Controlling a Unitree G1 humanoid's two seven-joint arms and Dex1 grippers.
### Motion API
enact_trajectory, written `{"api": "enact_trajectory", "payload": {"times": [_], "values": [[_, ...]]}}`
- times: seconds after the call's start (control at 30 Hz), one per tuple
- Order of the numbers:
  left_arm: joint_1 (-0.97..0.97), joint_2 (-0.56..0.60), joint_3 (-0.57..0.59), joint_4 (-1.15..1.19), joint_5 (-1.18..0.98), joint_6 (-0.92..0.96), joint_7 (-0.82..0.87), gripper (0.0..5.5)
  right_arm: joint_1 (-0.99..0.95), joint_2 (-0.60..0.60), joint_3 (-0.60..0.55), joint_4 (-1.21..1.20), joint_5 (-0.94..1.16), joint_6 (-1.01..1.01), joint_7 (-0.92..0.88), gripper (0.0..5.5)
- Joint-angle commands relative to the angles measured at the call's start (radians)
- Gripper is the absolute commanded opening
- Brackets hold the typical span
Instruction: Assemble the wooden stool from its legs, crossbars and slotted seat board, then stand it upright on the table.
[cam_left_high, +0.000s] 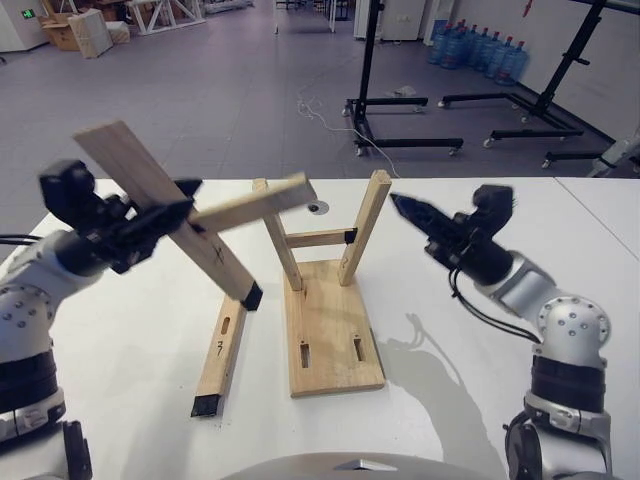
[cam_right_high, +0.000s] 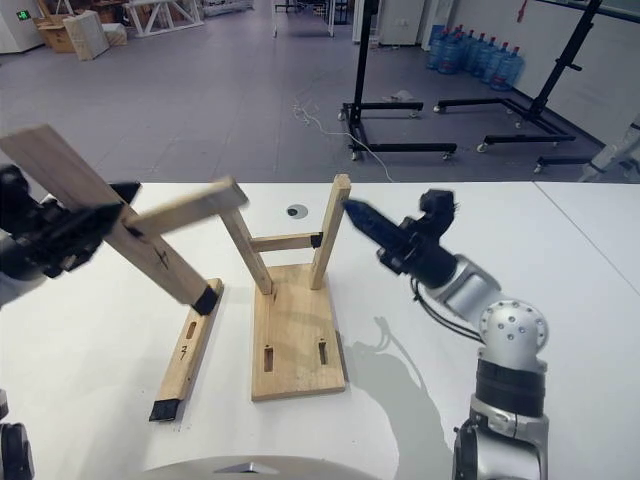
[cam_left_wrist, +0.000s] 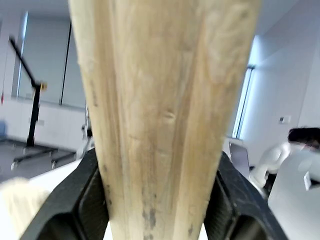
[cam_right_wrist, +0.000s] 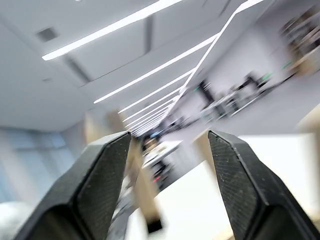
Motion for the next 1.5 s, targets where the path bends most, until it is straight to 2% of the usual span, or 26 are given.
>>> {"api": "enact_trajectory", "payload": {"times": [0.03, 0.2, 0.4, 0.57, 1.0, 1.5], "values": [[0.060, -0.089, -0.109, -0.088, 0.113, -0.090, 0.050, 2.15, -0.123, -0.025, -0.001, 0.058, -0.083, -0.077, -0.067, 2.84], [0.155, -0.168, -0.203, -0.215, 0.249, -0.201, 0.143, 2.15, -0.212, 0.026, 0.062, 0.163, -0.374, -0.299, -0.212, 2.84], [0.224, -0.199, -0.297, -0.347, 0.333, -0.243, 0.238, 2.15, -0.198, 0.043, 0.141, 0.235, -0.605, -0.457, -0.215, 2.84], [0.265, -0.244, -0.362, -0.346, 0.356, -0.275, 0.268, 2.15, -0.212, 0.055, 0.154, 0.276, -0.649, -0.466, -0.205, 2.84], [0.265, -0.202, -0.426, -0.296, 0.446, -0.308, 0.277, 2.15, -0.170, 0.129, 0.167, 0.230, -0.712, -0.519, -0.236, 2.84], [0.292, -0.085, -0.509, -0.216, 0.615, -0.425, 0.241, 2.14, -0.125, 0.160, 0.156, 0.200, -0.708, -0.484, -0.266, 2.84]]}}
